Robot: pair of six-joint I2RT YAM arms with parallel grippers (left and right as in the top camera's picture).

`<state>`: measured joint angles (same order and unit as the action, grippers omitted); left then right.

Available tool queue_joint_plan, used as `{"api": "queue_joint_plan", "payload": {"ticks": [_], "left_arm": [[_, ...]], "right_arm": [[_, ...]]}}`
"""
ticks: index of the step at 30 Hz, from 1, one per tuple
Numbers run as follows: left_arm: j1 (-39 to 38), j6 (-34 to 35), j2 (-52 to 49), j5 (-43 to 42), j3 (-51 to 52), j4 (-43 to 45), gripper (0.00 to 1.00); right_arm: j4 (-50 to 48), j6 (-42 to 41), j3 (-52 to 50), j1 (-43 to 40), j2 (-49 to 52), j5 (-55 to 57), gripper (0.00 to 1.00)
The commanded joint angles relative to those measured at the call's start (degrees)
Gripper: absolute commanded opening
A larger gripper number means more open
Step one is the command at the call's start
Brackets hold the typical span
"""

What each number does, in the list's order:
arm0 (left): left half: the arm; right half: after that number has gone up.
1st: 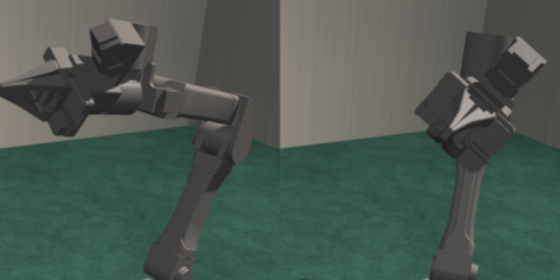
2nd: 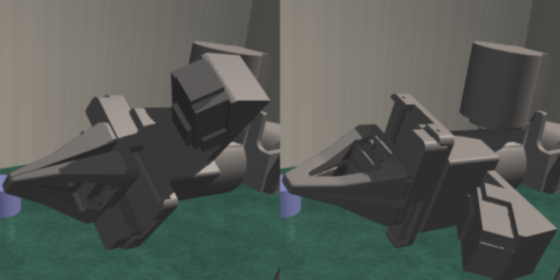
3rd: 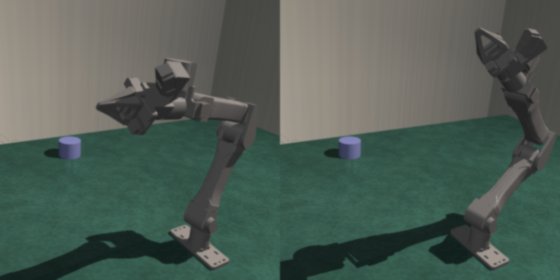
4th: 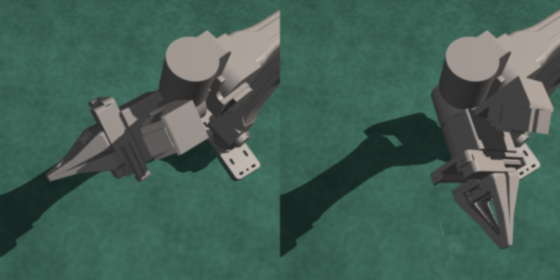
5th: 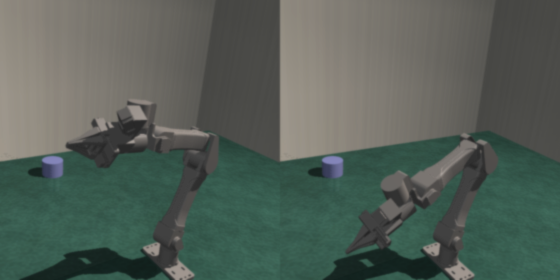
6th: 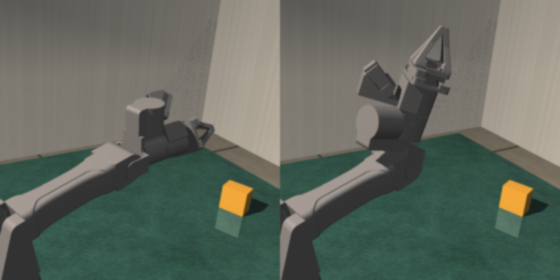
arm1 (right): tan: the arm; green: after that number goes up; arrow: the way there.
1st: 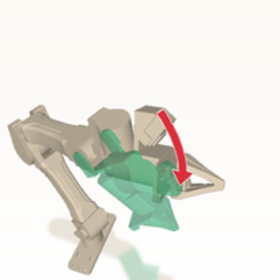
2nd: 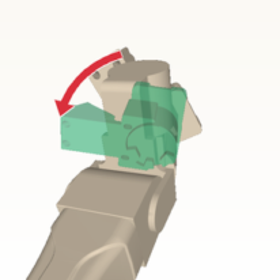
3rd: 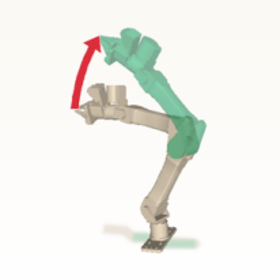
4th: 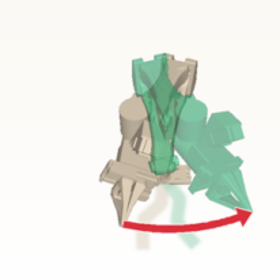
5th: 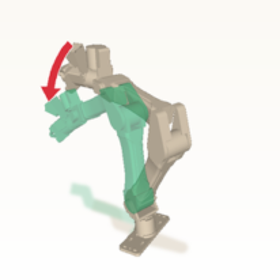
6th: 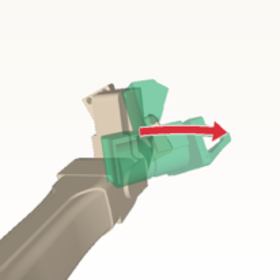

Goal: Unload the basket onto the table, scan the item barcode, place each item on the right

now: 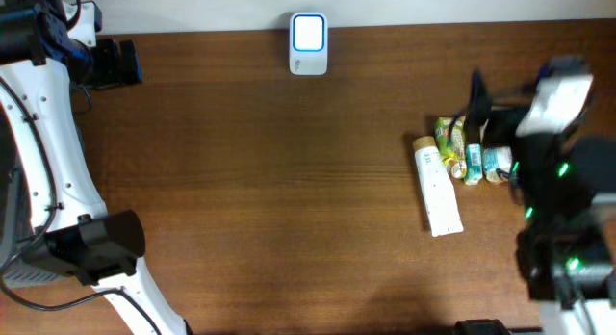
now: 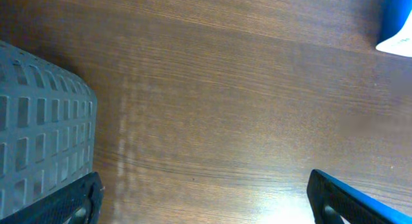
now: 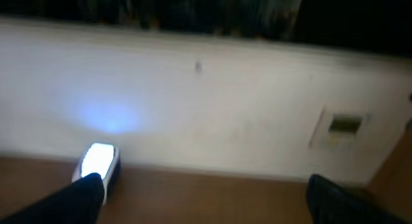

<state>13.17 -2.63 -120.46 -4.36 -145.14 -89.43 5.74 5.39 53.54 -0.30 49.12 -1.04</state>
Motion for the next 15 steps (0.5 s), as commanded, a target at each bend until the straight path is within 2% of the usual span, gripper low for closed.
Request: {"api": "queue_joint_plan", "payload": {"ticks": [1, 6, 15], "left_arm": [[0.28, -0.7, 0.24, -0.37, -0.94, 0.2, 0.99], [0.28, -0.7, 0.24, -0.39, -0.94, 0.2, 0.99], [0.28, -0.7, 0.24, -0.37, -0.94, 0.2, 0.99]], "right_arm": [[-8.37, 0.35, -15.02, -0.09, -10.34, -0.52, 0.99], [-17.94, 0.33, -33.16, -0.09, -25.53, -0.79, 0.99], [-18.18, 0.13, -51.43, -0.09, -45.83, -2.1, 0.99]]}}
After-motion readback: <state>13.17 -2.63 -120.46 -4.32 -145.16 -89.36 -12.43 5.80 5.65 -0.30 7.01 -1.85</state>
